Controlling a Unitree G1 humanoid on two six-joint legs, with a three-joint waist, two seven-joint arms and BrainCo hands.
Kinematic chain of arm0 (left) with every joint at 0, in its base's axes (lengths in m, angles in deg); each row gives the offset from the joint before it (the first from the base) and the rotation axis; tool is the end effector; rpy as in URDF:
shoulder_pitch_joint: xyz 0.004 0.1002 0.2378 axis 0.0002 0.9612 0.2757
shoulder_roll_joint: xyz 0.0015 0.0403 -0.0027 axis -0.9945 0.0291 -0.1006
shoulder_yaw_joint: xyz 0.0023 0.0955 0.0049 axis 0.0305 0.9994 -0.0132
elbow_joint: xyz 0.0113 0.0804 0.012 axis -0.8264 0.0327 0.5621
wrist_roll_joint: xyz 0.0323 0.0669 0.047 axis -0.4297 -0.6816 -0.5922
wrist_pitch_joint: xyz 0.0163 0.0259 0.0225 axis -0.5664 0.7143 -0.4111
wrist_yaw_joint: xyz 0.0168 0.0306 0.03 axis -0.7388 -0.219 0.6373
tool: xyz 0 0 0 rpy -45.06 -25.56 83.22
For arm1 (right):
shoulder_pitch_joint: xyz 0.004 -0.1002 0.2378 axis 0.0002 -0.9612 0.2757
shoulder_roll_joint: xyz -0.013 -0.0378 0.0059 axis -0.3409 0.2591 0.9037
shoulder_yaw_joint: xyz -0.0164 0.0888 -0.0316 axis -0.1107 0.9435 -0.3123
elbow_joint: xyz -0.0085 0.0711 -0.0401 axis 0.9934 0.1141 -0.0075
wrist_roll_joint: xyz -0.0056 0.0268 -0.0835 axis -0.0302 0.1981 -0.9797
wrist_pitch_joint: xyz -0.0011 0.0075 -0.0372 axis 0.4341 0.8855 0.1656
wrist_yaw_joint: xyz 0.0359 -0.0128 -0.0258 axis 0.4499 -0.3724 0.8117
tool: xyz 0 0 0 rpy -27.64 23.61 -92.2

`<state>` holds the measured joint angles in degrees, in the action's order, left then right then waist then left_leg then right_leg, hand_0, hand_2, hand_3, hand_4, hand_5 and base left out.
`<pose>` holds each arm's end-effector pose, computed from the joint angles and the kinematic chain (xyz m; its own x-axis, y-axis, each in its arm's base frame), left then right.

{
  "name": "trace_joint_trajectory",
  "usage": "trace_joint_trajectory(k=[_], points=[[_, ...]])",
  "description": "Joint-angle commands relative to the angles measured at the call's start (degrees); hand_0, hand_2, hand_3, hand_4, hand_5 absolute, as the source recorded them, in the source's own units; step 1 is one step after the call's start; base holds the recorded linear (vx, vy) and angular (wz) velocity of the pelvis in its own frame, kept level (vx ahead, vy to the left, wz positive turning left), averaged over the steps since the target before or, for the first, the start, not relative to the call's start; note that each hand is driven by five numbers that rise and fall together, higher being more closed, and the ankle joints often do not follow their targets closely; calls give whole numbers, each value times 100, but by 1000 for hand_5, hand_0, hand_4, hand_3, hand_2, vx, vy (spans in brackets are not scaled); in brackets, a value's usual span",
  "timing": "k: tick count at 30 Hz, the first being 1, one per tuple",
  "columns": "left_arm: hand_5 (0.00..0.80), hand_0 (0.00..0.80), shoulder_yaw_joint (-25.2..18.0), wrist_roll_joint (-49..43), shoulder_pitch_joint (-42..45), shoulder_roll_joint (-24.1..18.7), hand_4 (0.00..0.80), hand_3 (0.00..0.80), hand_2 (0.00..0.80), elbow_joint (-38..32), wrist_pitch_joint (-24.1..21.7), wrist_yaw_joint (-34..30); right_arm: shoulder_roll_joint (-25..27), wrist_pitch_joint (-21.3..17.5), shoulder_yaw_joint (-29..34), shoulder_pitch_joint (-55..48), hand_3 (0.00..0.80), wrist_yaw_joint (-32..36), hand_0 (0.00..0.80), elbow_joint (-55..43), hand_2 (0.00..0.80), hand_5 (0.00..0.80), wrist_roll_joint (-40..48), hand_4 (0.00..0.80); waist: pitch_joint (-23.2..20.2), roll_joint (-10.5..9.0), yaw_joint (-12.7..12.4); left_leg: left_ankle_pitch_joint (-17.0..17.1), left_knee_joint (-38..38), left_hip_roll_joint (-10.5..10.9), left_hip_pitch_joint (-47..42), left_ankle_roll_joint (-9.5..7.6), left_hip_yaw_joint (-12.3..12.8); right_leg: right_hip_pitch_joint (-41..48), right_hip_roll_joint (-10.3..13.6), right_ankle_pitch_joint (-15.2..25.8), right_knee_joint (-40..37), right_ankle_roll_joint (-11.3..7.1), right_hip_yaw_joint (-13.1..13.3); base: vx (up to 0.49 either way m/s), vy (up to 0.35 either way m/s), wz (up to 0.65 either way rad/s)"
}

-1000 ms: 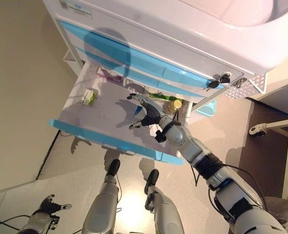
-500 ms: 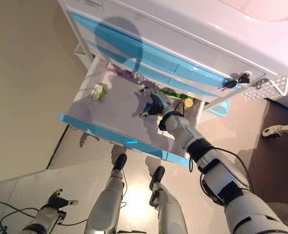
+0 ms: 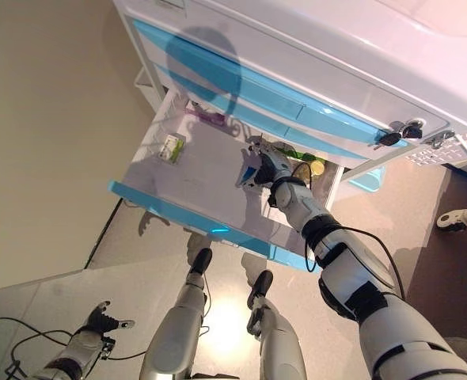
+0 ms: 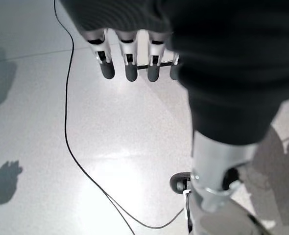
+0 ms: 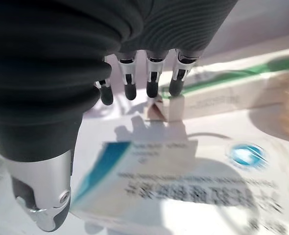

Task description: Open the drawer and pick up the medicine

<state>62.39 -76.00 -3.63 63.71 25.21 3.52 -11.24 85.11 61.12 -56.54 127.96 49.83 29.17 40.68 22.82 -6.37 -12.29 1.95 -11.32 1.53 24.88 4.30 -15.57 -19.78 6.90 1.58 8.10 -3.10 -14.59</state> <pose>0.1306 0.2752 -0.0579 0.5619 0.4777 -0.6753 0.0810 0.7806 0.6197 0.3352 -0.1294 0.1242 0.9849 0.1713 0.0251 -0.0476 0.4073 -0.9121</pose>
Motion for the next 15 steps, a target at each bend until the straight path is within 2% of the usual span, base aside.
trace_joint_trajectory(k=[1, 15], points=[[0, 0, 101, 142, -37, -61, 0, 0, 0, 191, -2, 112, 88, 35, -43, 367, 0, -197, 0, 304, 0, 0, -178, 0, -49, -2, -44, 16, 30, 401, 124, -413, 21, -129, 86, -168, 443, -300, 111, 0, 0, 0], [0, 0, 145, 155, -42, 30, 0, 0, 0, 222, -17, 48, 15, 117, -76, 61, 0, -128, 0, 767, 0, 0, -495, 0, -52, 44, -26, 13, 30, 415, 114, -417, 42, -130, 94, -150, 445, -296, 149, -1, 1, 0]])
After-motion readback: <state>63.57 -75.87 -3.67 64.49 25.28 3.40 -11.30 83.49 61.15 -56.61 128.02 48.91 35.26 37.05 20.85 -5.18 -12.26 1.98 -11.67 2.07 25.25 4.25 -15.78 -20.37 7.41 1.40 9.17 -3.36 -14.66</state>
